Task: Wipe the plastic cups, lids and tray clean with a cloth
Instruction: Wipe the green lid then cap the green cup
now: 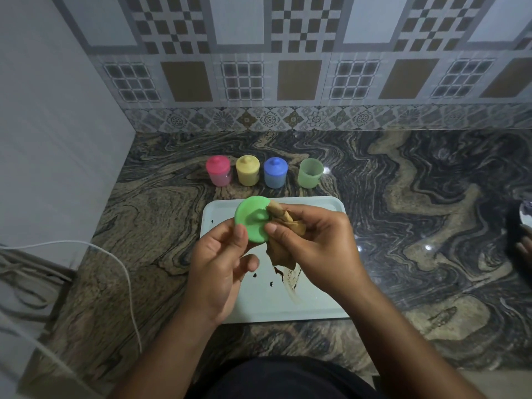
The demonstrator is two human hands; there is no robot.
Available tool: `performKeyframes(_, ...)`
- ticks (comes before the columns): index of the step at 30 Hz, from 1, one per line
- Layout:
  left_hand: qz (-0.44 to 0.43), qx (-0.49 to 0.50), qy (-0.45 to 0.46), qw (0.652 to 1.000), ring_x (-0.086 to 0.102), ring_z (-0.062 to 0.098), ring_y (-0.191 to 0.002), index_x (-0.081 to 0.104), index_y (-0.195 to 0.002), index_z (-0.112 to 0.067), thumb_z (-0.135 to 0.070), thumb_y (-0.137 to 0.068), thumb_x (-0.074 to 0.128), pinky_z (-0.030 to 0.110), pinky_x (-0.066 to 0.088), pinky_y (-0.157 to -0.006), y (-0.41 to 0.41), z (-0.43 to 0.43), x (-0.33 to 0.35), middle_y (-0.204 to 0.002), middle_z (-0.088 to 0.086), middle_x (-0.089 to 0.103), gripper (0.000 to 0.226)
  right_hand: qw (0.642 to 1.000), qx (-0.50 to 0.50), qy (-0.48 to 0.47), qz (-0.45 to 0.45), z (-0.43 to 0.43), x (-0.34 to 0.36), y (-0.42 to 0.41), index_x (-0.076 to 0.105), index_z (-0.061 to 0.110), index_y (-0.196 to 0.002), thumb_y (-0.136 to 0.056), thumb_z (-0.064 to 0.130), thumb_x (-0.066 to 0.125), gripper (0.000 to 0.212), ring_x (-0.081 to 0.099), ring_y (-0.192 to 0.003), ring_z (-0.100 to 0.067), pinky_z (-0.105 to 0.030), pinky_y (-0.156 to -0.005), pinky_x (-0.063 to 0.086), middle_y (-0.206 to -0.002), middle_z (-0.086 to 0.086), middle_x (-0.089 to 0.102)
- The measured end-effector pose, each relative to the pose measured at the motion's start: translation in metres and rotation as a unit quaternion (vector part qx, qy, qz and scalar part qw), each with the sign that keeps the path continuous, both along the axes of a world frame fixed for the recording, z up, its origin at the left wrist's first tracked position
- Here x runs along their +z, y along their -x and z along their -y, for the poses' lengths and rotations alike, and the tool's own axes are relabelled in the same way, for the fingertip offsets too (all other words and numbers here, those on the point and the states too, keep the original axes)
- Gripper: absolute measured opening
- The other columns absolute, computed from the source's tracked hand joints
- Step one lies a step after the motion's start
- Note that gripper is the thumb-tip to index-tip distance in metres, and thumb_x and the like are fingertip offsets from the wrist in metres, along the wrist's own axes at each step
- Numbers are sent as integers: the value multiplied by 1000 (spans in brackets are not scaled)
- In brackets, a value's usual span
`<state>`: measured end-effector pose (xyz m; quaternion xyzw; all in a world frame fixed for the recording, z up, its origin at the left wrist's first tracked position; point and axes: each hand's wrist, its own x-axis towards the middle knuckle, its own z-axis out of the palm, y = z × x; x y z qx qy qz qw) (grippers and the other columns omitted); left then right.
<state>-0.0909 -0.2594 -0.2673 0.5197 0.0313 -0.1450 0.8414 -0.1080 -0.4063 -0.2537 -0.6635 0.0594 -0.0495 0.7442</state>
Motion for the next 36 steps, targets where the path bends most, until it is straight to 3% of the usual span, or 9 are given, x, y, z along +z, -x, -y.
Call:
performKeyframes(3,-21,22,1,1000,57,8,-64,76,-73,-21,-25,-89,52,15,31,-37,-4,-2,3,-74,1,69,29,1000,11,5,-4,1,0,1,80,27,-100,-85,-2,78,32,71,-70,-25,-38,-56,62,-84,-21,77)
performKeyframes(6,-33,18,9,999,52,2,-53,76,-78,-17,-35,-90,51,15,26,-35,-6,-1,2,-71,1,67,33,1000,19,23,0,2,-4,1,82,36,-96,-83,3,80,35,69,-114,-16,-43,-88,63,-106,10,79)
performKeyframes(10,-31,1,16,999,61,5,-65,77,-88,-15,-38,-92,50,18,41,-46,-5,0,2,-80,2,72,35,998,56,-4,-5,3,-1,4,77,30,-108,-93,-2,68,37,65,-75,-15,-27,-61,58,-87,12,74)
performKeyframes(13,13,-18,12,1000,67,11,-88,76,-99,-15,-36,-88,66,23,52,-62,-1,0,0,-104,6,73,26,999,35,25,1,4,3,3,73,33,-112,-95,-3,66,40,62,-73,-9,-26,-66,57,-100,-13,78)
performKeyframes(19,-5,-7,-6,1000,66,9,-75,67,-103,-3,-19,-91,60,17,35,-40,0,-4,3,-92,7,71,21,999,33,41,8,6,8,3,76,25,-110,-97,1,67,29,61,-56,-29,-58,-55,54,-71,-25,72)
performKeyframes(23,-27,-4,24,999,61,8,-69,69,-94,-9,-28,-92,54,17,33,-40,-2,-4,4,-89,6,70,24,998,53,32,-14,7,5,6,77,15,-116,-97,4,67,24,64,-54,-42,-60,-53,55,-68,-24,72)
performKeyframes(26,9,-7,35,999,66,18,-89,75,-99,-13,-33,-95,53,27,51,-62,-4,-2,1,-102,10,72,30,998,42,36,-8,3,8,8,78,22,-108,-97,0,66,27,66,-56,-49,-58,-54,57,-71,-25,73)
performKeyframes(29,64,-12,4,998,68,25,-103,73,-106,-10,-20,-93,53,34,56,-82,0,0,-2,-111,15,72,26,998,16,58,1,3,11,5,77,30,-105,-94,0,69,33,71,-64,-26,-56,-65,62,-83,-21,77)
performKeyframes(36,-16,18,16,1000,57,10,-67,68,-96,-6,-25,-93,57,20,39,-44,0,-2,0,-86,8,68,22,995,22,97,6,4,7,3,79,35,-97,-92,-1,70,37,72,-78,-10,-38,-65,64,-92,13,79)
